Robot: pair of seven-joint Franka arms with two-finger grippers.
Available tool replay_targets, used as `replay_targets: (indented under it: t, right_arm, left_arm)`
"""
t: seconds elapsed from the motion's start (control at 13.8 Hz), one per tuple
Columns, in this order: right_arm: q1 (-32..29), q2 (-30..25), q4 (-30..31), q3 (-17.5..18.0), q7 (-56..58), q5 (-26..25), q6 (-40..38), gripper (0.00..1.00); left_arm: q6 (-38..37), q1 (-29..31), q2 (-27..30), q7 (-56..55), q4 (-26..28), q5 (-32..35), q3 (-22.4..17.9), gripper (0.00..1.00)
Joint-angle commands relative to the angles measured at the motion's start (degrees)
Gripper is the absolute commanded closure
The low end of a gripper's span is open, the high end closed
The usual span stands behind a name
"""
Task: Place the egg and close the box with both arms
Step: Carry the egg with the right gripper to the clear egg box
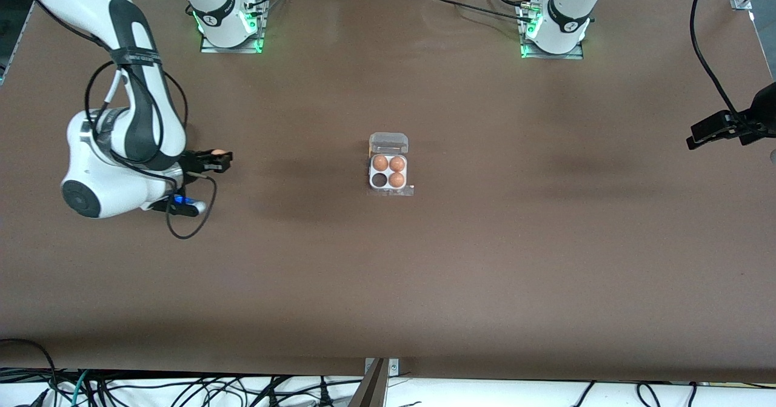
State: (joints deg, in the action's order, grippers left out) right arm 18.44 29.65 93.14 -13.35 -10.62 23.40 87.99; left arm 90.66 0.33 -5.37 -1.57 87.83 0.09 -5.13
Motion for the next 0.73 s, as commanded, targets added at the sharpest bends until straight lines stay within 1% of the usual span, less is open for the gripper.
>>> replay_targets:
  t: [0.0,0.29,0.44,0.65]
  right_arm:
    - [3.1,2.9,-4.3,-0.4,-8.9,7.0,-1.8,0.70]
    - [7.2,6.5,-8.1,-0.4,-19.2,16.6,-0.7,0.69]
    - [9.1,7.9,-8.8,-0.4,-22.1,21.4,1.7,0.69]
    - [12.1,9.6,-8.8,-0.4,-26.3,26.1,6.7,0.69]
  left_arm:
    - [-1.2,0.2,-0.6,1.1,-1.9,1.3,0.1,0.00]
    - [-1.2,0.1,-0.6,1.1,-1.8,1.2,0.1,0.00]
    - [-1.2,0.1,-0.6,1.1,-1.9,1.3,0.1,0.00]
    - [-1.2,-0.1,-0.6,1.0,-1.9,1.3,0.1,0.00]
